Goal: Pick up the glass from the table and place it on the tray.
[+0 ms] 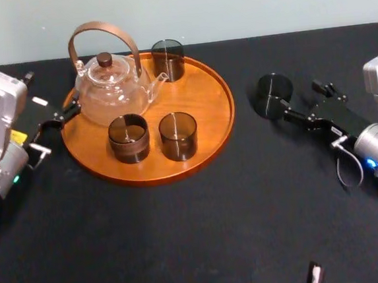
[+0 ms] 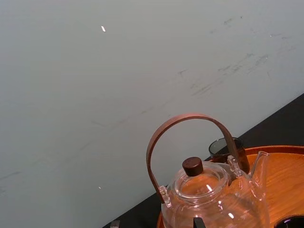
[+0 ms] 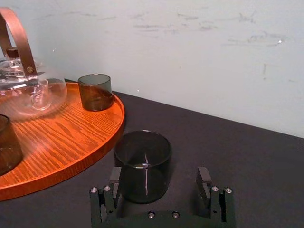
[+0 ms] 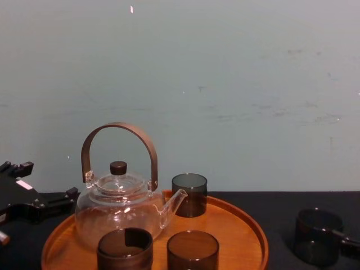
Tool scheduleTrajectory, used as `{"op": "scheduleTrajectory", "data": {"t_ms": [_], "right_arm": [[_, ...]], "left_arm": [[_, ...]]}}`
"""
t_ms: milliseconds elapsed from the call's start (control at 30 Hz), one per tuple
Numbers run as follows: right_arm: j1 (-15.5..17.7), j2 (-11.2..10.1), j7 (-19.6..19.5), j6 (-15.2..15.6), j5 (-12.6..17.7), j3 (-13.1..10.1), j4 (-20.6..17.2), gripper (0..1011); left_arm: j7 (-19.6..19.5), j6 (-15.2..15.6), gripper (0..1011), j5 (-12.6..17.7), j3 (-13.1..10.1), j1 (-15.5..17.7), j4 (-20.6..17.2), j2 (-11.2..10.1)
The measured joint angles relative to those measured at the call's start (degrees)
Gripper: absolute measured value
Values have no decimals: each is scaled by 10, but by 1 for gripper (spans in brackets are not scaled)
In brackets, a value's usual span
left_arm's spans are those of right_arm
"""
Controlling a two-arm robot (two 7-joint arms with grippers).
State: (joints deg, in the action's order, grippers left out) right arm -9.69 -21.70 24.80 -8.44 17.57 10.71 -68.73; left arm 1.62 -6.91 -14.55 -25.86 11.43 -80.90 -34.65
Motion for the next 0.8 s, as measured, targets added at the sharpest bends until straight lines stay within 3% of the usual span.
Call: {"op": "scheduleTrajectory", "data": {"t_ms": [367, 800], "right_arm": [[-41, 10, 26, -10, 3, 17, 58, 1002], [-71, 14, 35, -13, -6, 38, 91, 1002]], "left_arm": [[0, 0, 1001, 0, 0, 0, 0, 0], [0, 0, 1001, 0, 0, 0, 0, 0]]}}
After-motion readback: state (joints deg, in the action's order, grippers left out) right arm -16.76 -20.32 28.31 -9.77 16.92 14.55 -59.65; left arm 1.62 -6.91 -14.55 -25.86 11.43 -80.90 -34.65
